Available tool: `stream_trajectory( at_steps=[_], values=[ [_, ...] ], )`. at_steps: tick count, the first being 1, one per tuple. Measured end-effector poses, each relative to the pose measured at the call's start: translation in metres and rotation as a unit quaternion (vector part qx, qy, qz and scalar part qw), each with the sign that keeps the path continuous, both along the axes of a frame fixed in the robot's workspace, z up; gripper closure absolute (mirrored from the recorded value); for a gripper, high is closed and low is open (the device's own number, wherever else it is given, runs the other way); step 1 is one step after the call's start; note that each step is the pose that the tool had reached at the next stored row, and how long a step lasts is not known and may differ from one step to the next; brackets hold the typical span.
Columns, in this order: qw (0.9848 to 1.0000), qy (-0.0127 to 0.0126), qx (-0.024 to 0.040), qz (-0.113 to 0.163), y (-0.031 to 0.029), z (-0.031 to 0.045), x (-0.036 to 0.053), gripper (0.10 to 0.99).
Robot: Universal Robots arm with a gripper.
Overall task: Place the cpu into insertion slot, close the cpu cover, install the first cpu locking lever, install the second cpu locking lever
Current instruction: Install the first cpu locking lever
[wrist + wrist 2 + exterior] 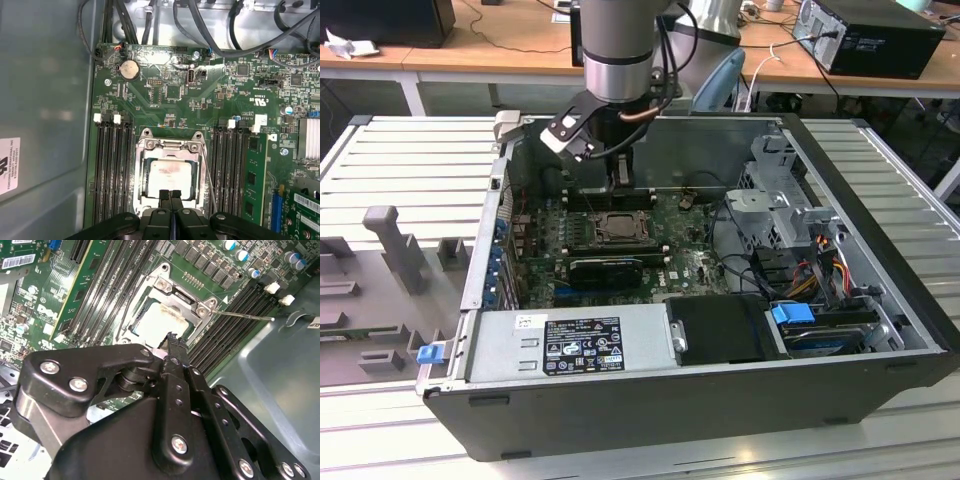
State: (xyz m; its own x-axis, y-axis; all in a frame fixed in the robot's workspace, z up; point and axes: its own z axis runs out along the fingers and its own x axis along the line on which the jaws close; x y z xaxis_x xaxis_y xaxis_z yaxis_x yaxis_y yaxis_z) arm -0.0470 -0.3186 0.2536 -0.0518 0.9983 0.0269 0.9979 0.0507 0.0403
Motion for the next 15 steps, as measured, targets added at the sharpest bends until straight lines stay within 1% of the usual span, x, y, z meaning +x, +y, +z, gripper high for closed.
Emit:
stream_trajectory(
  at_steps=[3,6,15],
  values=[
    [1.0,0.0,0.0,0.0,0.0,0.0028,0.0,0.98],
    [1.0,0.0,0.0,0.0,0.0,0.0097,0.0,0.98],
    [1.0,0.0,0.0,0.0,0.0,0.026,0.0,0.98]
  ],
)
